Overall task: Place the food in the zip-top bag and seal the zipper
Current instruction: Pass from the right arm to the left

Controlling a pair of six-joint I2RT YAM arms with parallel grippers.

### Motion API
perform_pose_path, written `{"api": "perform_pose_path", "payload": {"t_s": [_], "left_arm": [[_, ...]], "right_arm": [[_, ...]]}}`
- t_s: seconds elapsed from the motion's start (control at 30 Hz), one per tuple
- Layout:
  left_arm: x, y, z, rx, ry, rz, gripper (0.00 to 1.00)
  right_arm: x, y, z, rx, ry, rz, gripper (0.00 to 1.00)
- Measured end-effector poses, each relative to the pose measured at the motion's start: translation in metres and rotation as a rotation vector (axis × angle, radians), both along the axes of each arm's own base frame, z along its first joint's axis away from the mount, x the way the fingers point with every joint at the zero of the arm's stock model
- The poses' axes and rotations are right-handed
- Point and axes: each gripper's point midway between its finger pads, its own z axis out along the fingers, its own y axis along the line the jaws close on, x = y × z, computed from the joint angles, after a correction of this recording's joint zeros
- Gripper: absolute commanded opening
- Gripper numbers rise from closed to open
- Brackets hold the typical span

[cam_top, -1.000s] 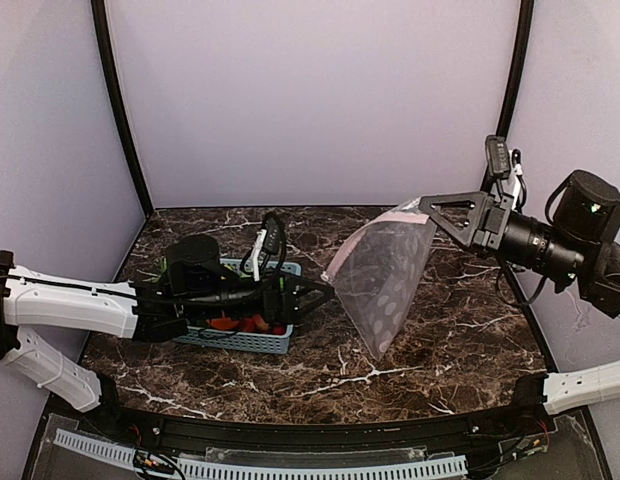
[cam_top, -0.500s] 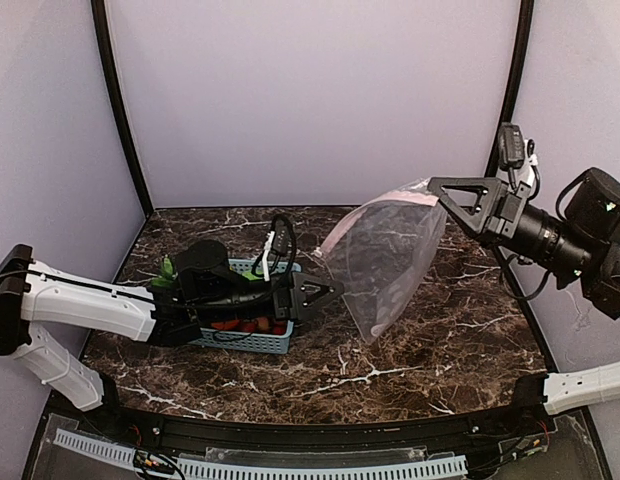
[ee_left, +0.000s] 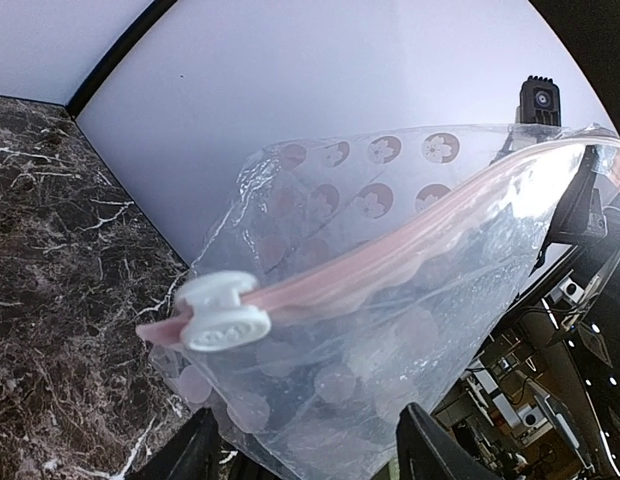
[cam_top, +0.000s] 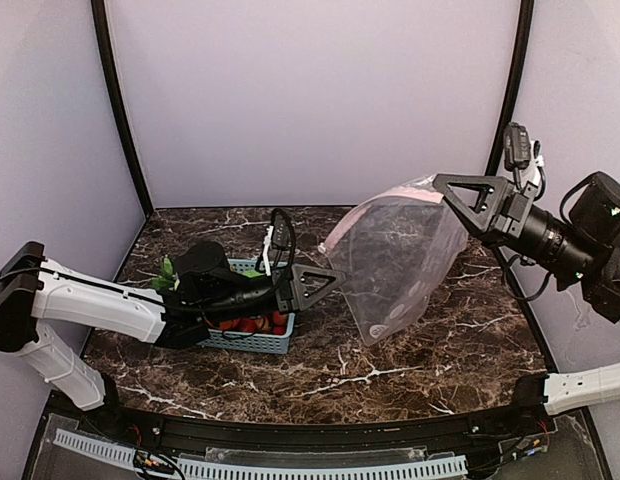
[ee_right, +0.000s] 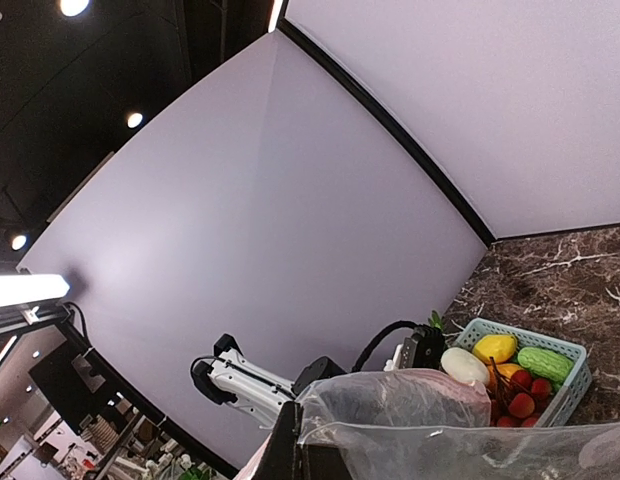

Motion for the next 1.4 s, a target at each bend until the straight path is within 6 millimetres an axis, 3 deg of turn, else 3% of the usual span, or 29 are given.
{"api": "perform_pose_path", "payload": {"t_s": [0.4, 0.9, 1.2, 1.3, 1.4], "left_arm": [[0.003, -0.013, -0.01, -0.025, 0.048, -0.026, 0.54], [0.005, -0.008, 0.0, -0.047, 0.025, -0.001, 0.05], [0.0, 0.01, 0.01, -0.006, -0.021, 0.034, 0.01], [0.0, 0.016, 0.007, 0.038, -0.034, 0.046, 0.01], [-0.002, 0.023, 0.004, 0.094, -0.052, 0.059, 0.01]], "right_arm": [[-0.003, -0.007, 0.002, 0.023, -0.004, 0.002, 0.0], [-0.002, -0.015, -0.012, 0.029, 0.035, -0.018, 0.0], [0.009, -0.023, -0.051, -0.04, 0.119, -0.093, 0.0], [0.012, -0.026, -0.069, -0.078, 0.155, -0.118, 0.17], [0.015, -0.03, -0.088, -0.128, 0.187, -0.146, 0.47]]}}
